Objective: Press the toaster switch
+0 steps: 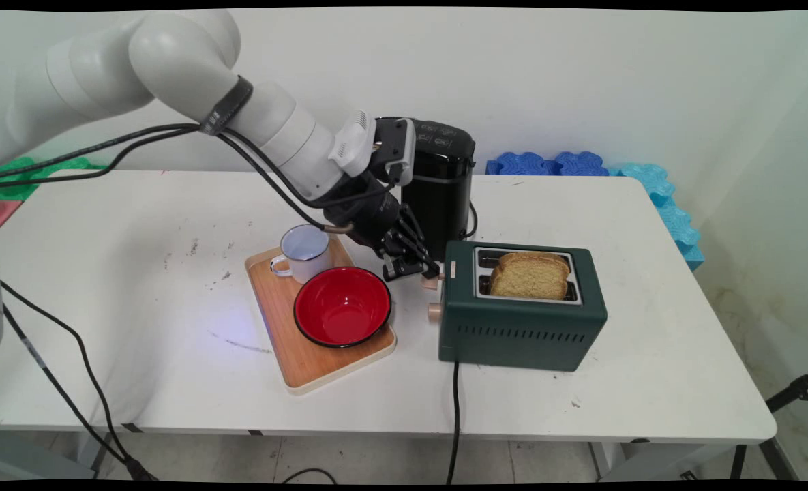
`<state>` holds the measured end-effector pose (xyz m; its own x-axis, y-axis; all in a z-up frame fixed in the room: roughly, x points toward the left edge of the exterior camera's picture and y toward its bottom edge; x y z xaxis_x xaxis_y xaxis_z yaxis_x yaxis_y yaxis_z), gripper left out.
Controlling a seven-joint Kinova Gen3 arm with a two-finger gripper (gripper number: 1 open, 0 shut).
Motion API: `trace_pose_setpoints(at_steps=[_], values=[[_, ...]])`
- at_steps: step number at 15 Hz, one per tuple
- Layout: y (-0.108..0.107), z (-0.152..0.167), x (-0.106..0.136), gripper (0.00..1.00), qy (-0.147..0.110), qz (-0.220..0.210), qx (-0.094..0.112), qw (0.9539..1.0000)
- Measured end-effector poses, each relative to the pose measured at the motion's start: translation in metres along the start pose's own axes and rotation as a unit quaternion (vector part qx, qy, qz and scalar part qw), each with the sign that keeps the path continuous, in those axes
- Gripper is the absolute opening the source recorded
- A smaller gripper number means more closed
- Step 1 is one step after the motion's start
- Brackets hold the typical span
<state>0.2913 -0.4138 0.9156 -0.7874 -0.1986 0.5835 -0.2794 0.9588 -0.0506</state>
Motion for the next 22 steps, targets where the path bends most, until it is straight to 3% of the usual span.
trace_pose_setpoints(at_steps=[22], values=[[0.0,0.028,-0.023,0.0,-0.007,-0.021,-0.001,0.9998]])
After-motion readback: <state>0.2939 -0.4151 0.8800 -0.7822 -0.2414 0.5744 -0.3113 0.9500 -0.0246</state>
